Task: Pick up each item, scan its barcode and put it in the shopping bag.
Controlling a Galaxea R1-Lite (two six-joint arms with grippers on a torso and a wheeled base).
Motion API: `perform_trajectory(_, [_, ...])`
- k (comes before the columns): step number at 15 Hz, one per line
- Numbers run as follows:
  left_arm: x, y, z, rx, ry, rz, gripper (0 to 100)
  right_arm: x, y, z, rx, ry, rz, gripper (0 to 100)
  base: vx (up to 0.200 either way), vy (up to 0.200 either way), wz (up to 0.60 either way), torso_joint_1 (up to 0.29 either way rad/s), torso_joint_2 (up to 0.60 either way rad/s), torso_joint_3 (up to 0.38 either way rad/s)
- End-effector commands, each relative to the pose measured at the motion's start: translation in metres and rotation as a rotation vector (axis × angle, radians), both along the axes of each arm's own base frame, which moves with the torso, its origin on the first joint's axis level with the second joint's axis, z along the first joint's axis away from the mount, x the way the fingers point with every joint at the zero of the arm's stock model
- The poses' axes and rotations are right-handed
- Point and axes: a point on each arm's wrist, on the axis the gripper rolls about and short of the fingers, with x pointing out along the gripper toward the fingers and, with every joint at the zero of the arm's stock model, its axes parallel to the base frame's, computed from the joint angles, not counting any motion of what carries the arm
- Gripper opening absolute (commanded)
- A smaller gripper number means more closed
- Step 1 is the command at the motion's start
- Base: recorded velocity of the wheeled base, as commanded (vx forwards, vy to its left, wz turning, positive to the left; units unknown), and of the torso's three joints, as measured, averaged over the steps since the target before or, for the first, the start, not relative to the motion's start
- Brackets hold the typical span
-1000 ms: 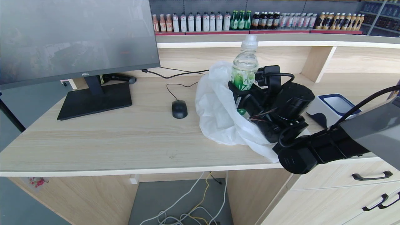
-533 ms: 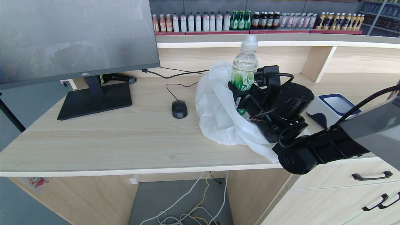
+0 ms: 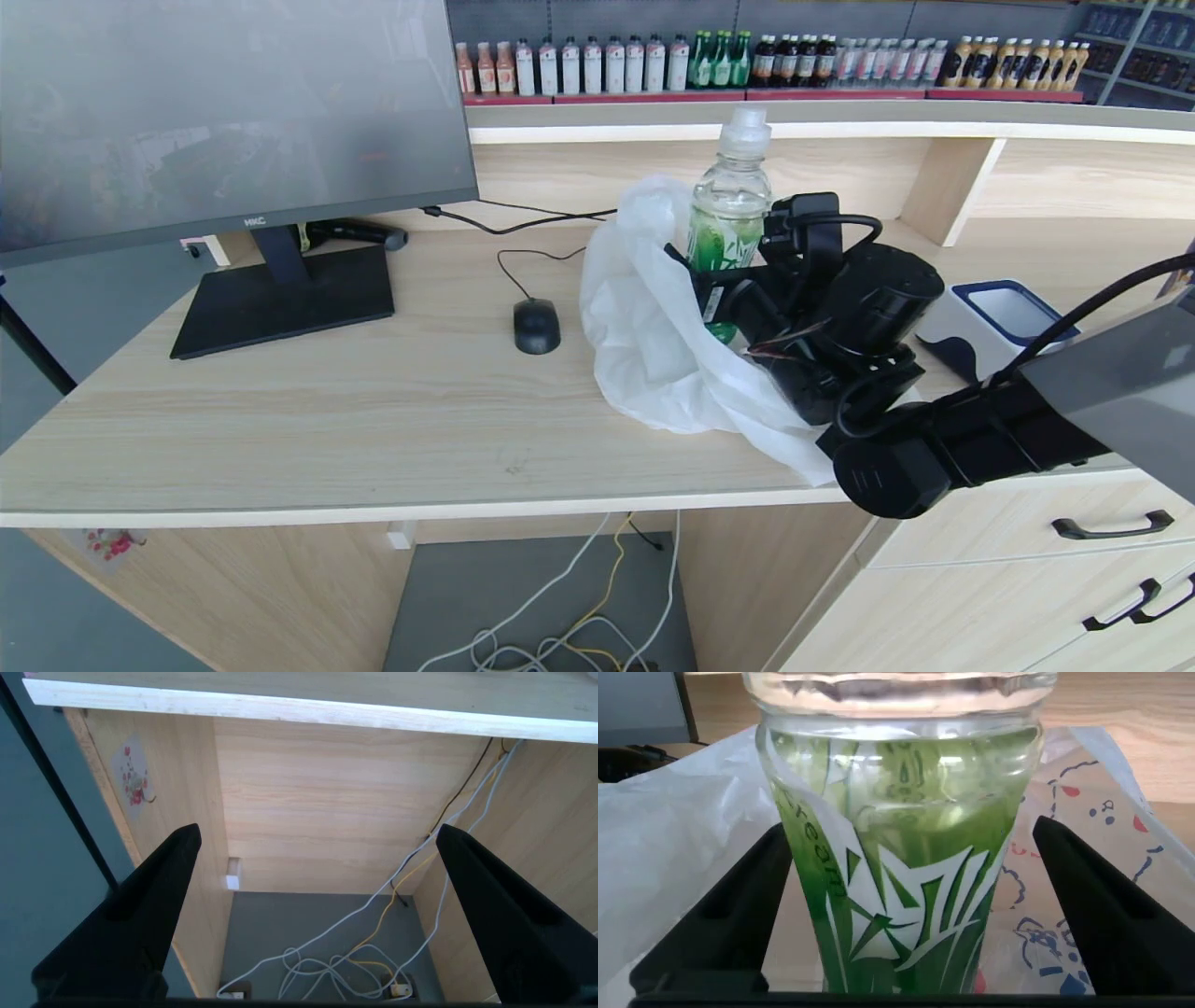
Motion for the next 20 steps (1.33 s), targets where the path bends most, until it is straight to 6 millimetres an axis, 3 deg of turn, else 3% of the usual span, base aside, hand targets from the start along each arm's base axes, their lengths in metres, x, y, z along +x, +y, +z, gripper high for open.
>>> perform_trajectory(1, [0.000,0.000,0.000,0.000,0.000,0.000,100,-0.004,-0.002,0.008,0.010,-0.017,0.000,100,0.000,0.000,0.00,0.000,0.00,0.000])
perform_trajectory(14, [0.000,0.000,0.000,0.000,0.000,0.002,100,-0.049,-0.030,0.037,0.001,-0.035,-0.026,100,0.000,0.000,0.00,0.000,0.00,0.000])
perform_trajectory(20, [0.000,0.000,0.000,0.000,0.000,0.000,100,-0.073,-0.035,0.034,-0.012,-0.011,0.003,100,0.000,0.000,0.00,0.000,0.00,0.000])
